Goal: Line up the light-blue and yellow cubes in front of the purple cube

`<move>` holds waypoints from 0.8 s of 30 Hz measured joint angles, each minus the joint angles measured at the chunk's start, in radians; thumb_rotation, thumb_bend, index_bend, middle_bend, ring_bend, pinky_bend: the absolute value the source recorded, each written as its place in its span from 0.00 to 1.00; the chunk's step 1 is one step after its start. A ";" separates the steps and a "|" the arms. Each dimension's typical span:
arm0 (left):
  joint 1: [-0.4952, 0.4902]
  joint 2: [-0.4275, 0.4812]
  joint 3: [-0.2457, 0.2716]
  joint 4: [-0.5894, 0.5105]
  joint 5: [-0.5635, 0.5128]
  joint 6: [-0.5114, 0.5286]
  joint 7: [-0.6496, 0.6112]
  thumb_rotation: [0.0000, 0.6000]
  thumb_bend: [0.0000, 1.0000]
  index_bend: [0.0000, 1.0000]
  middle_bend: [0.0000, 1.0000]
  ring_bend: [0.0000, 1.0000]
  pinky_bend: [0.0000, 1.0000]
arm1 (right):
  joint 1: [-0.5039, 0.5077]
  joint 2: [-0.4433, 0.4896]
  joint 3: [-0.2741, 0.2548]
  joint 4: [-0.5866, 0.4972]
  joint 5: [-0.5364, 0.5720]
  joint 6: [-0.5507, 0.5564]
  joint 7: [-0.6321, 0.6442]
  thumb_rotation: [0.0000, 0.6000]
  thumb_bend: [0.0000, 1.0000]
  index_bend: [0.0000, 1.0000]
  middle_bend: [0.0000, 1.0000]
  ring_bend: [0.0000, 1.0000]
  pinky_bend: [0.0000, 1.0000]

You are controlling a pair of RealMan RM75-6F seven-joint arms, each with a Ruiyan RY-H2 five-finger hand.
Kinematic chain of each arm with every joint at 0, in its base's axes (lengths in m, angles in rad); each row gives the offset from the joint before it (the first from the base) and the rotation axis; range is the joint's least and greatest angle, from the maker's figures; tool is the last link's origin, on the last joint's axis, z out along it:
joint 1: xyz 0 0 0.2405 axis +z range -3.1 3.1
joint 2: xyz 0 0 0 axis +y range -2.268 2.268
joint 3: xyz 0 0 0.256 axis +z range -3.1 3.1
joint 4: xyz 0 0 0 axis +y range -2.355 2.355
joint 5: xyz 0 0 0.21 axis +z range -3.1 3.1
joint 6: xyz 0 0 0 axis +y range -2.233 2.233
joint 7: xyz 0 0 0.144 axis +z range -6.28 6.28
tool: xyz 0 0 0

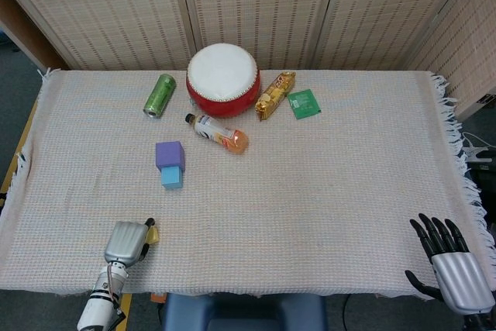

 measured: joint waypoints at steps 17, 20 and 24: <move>0.014 -0.002 -0.010 0.013 0.027 0.001 -0.008 1.00 0.39 0.48 1.00 1.00 1.00 | 0.000 -0.002 0.000 -0.002 0.003 -0.006 -0.006 0.77 0.03 0.00 0.00 0.00 0.00; 0.016 -0.002 -0.011 0.020 0.061 0.007 -0.020 1.00 0.39 0.49 1.00 1.00 1.00 | 0.001 -0.001 -0.001 -0.003 0.006 -0.010 -0.008 0.77 0.03 0.00 0.00 0.00 0.00; 0.016 -0.007 -0.016 0.041 0.123 0.018 -0.038 1.00 0.39 0.50 1.00 1.00 1.00 | 0.003 -0.003 0.000 -0.004 0.010 -0.015 -0.013 0.77 0.03 0.00 0.00 0.00 0.00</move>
